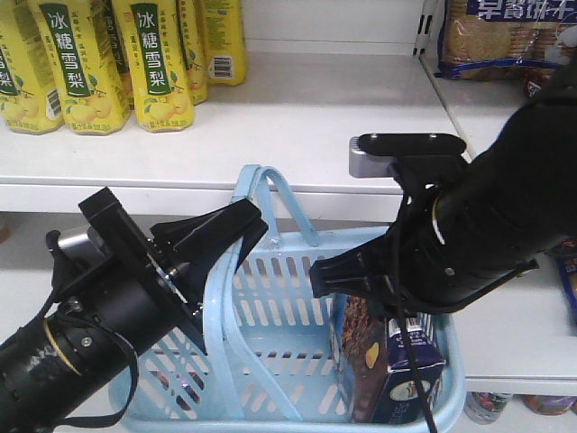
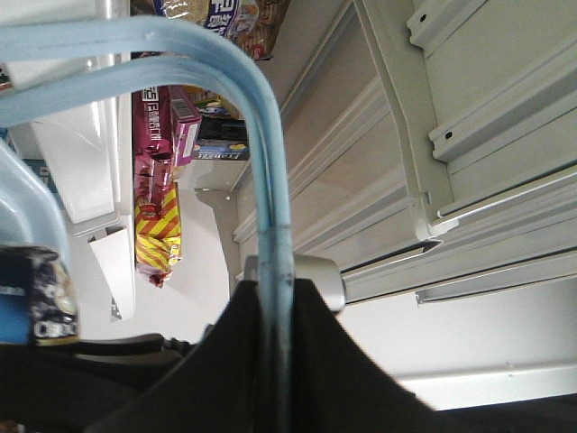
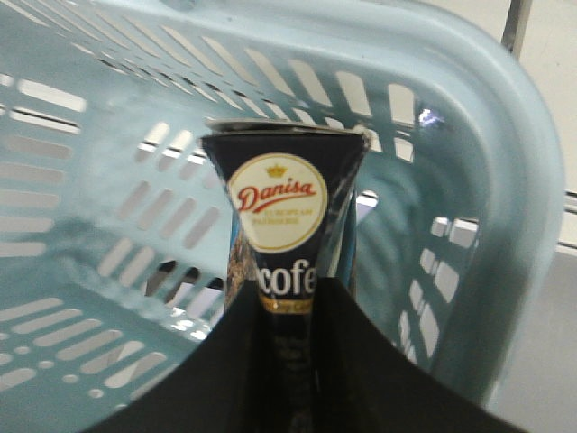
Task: Left arm holds basket, right arm returns cookies
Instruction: 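Lift the Chocofello cookie box out of the basket with the right gripper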
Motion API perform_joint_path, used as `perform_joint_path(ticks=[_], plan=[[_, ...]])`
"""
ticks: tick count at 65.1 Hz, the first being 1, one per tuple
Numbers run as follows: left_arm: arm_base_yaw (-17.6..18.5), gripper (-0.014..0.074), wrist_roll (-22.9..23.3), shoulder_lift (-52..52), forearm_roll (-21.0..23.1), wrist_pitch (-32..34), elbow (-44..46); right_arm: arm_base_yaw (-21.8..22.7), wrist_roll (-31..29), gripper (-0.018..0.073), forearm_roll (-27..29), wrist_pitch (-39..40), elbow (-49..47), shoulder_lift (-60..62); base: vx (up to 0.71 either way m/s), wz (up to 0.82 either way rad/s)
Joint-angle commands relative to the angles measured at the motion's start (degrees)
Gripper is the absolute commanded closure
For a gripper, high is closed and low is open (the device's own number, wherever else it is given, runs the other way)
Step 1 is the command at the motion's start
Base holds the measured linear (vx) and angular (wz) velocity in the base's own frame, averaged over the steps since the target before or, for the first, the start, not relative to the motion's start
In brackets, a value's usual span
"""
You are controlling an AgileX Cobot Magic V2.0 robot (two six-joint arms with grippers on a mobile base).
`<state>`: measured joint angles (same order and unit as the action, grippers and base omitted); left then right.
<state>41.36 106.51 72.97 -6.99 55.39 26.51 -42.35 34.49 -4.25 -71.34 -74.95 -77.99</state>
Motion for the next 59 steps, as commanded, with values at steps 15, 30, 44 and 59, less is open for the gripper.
perform_joint_path(ticks=[15, 30, 44, 59], plan=[[-0.9, 0.0599, -1.9, -1.2, 7.0, 5.2, 2.2, -0.1, 0.1, 0.0568, -0.8, 1.5, -1.7, 8.7, 0.00, 0.00], [-0.9, 0.0599, -1.9, -1.2, 7.0, 5.2, 2.2, -0.1, 0.3, 0.0568, -0.9, 4.6, -1.7, 14.0, 0.00, 0.00], [-0.9, 0.0599, -1.9, -1.2, 7.0, 5.2, 2.2, -0.1, 0.3, 0.0568, -1.3, 7.6, -1.7, 18.2, 0.00, 0.00], [-0.9, 0.0599, -1.9, -1.2, 7.0, 5.2, 2.2, -0.1, 0.5, 0.0568, -4.0, 12.0, -1.7, 21.7, 0.00, 0.00]])
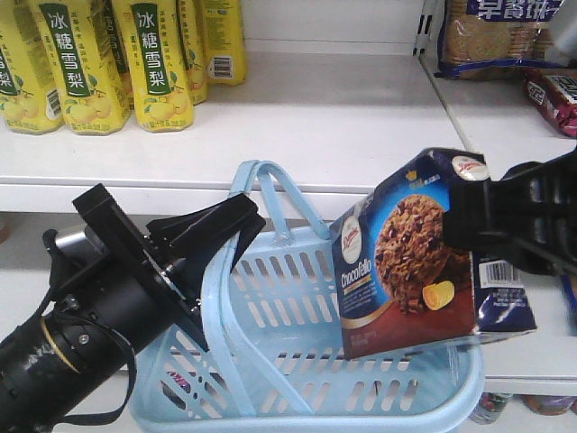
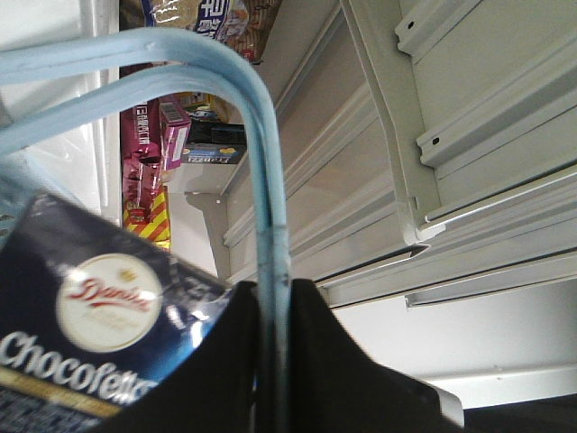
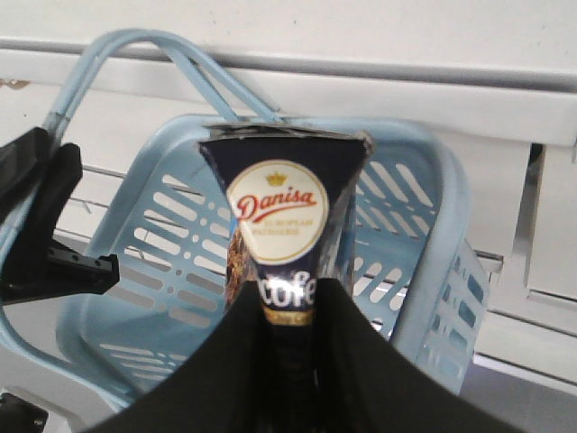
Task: Left arm holds basket, right arm returns cookies
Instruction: 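Lift the Chocofello cookie box out of the basket with the right gripper, then move the cookie box onto the upper snack shelf with the right gripper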
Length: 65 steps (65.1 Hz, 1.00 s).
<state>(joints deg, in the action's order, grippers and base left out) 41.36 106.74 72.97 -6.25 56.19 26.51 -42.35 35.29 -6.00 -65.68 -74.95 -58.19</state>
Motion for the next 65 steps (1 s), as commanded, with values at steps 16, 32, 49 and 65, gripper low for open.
perform_joint_path(ticks=[16, 32, 49, 65], plan=[[-0.9, 0.0599, -2.1, -1.2, 6.3, 4.4, 2.2, -0.1, -0.3, 0.0568, -4.3, 13.5, -1.7, 3.8, 0.00, 0.00], [-0.9, 0.0599, -2.1, -1.2, 6.3, 4.4, 2.2, -0.1, -0.3, 0.0566, -9.7, 21.4, -1.8, 4.4, 0.00, 0.00], [-0.9, 0.0599, -2.1, -1.2, 6.3, 4.4, 2.2, 0.6, -0.3, 0.0566, -20.0, 28.8, -1.8, 3.7, 0.00, 0.00], [-0.9, 0.0599, -2.1, -1.2, 6.3, 4.4, 2.2, 0.6, 3.6, 0.0566, -31.7, 33.1, -1.8, 0.1, 0.00, 0.00]])
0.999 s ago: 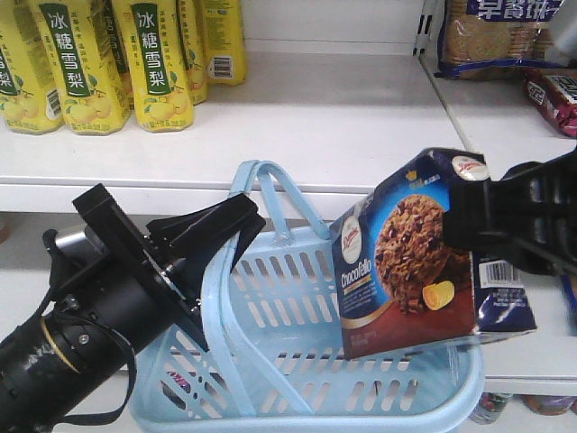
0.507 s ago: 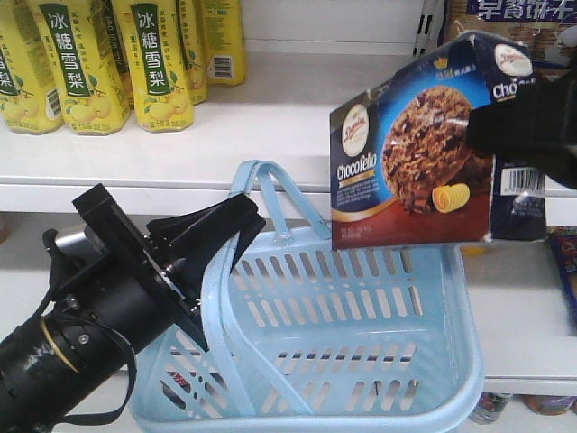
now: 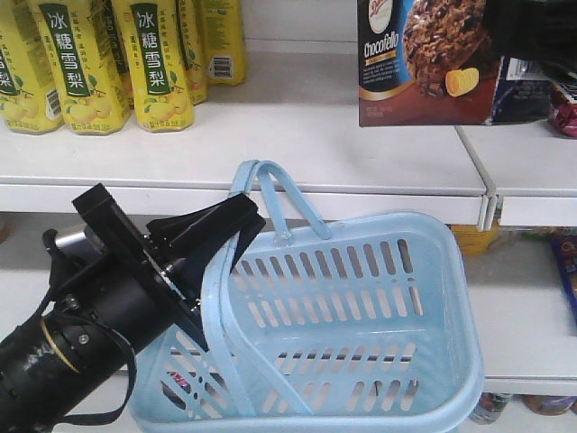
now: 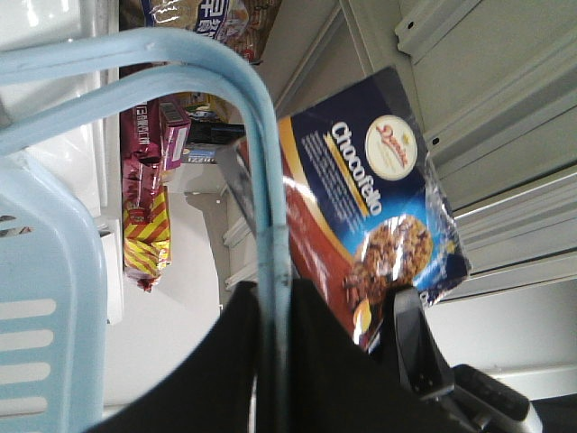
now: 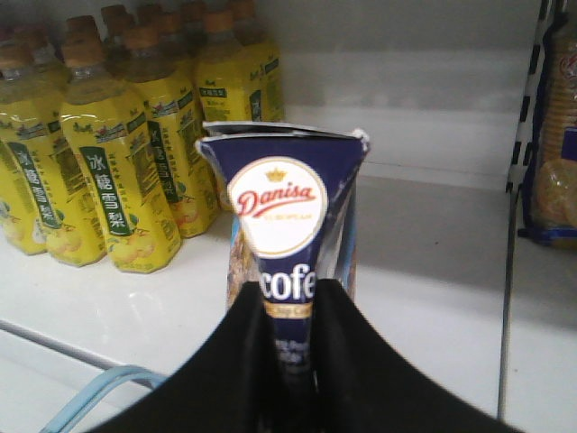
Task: Left arm holds basket, right arm returns cookies
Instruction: 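Move the cookie box onto the upper snack shelf with the right gripper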
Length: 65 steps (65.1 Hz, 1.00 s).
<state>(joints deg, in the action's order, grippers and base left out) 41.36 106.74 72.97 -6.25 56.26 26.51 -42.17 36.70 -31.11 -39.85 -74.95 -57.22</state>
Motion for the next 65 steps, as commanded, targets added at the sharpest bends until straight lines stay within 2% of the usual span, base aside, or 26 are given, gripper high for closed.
perform_joint_path(ticks=[1, 9, 19, 27, 37, 51, 65], plan=[[-0.9, 0.0599, -2.1, -1.2, 6.3, 4.3, 2.2, 0.5, 2.6, 0.0566, -7.2, 7.6, -1.8, -1.1, 0.00, 0.00], [-0.9, 0.0599, -2.1, -1.2, 6.3, 4.3, 2.2, 3.5, 4.6, 0.0566, -10.0, 10.9, -1.6, -3.3, 0.00, 0.00], [-0.9, 0.0599, -2.1, -1.2, 6.3, 4.3, 2.2, 9.0, 6.0, 0.0566, -10.0, 15.1, -1.6, -6.6, 0.00, 0.00], [-0.9, 0.0599, -2.1, -1.2, 6.3, 4.3, 2.2, 11.5, 6.0, 0.0566, -10.0, 19.0, -1.6, -9.5, 0.00, 0.00], [-0.9, 0.0599, -2.1, -1.2, 6.3, 4.3, 2.2, 13.1, 6.2, 0.0566, -10.0, 22.8, -1.6, -13.5, 0.00, 0.00], [-0.9, 0.0599, -2.1, -1.2, 6.3, 4.3, 2.2, 13.1, 6.2, 0.0566, -10.6, 26.7, -1.6, -18.8, 0.00, 0.00], [-0.9, 0.0599, -2.1, -1.2, 6.3, 4.3, 2.2, 14.1, 6.7, 0.0566, -10.7, 26.9, -1.6, -22.4, 0.00, 0.00]])
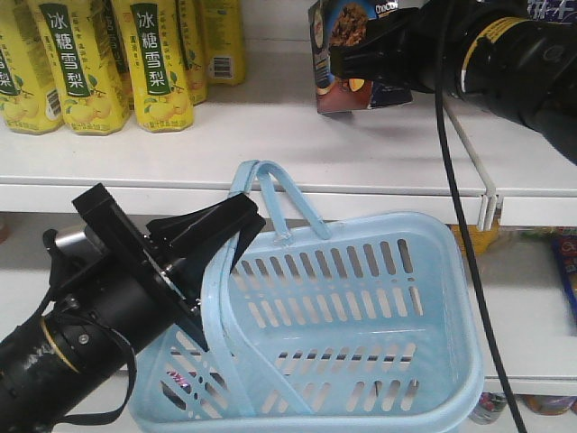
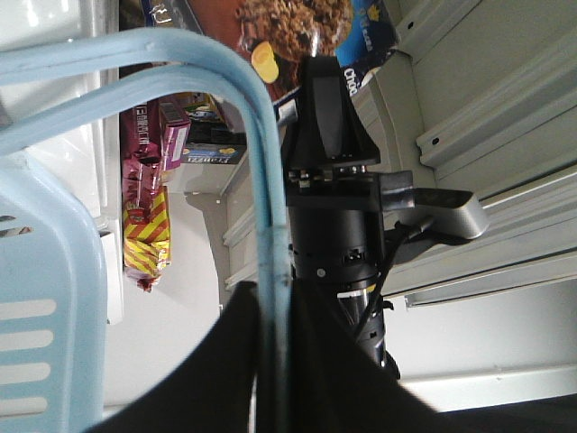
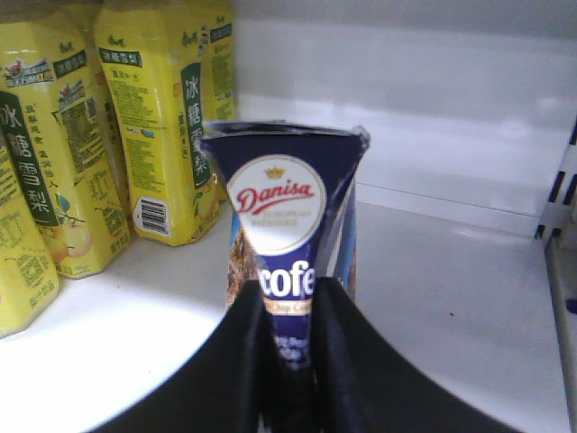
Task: Left arm holds basket, right arm returns cookies
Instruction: 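Move the cookie box onto the upper snack shelf with the right gripper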
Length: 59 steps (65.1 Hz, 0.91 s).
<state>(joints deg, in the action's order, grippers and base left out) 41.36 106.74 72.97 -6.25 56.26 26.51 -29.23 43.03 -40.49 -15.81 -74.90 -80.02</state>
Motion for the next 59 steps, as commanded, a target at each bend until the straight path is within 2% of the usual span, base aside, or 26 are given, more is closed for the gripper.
perform_joint_path(ticks=[1, 16, 47, 54, 59], plan=[[-0.9, 0.0599, -2.1, -1.2, 6.3, 4.3, 2.2, 1.3, 0.7, 0.0566, -1.4, 2.9, -1.7, 0.1, 0.00, 0.00], [-0.9, 0.0599, -2.1, -1.2, 6.3, 4.3, 2.2, 2.7, 2.2, 0.0566, -1.5, 1.1, -1.4, -0.9, 0.00, 0.00], [-0.9, 0.0599, -2.1, -1.2, 6.3, 4.3, 2.2, 2.6, 2.2, 0.0561, -1.4, 4.2, 5.5, -0.1, 0.00, 0.00], [-0.9, 0.0599, -2.1, -1.2, 6.3, 4.3, 2.2, 2.6, 2.2, 0.0525, -1.4, 5.8, 5.5, -0.1, 0.00, 0.00], [-0.9, 0.0599, -2.1, -1.2, 6.3, 4.3, 2.2, 2.6, 2.2, 0.0465, -1.4, 7.6, 5.5, -0.1, 0.00, 0.00]])
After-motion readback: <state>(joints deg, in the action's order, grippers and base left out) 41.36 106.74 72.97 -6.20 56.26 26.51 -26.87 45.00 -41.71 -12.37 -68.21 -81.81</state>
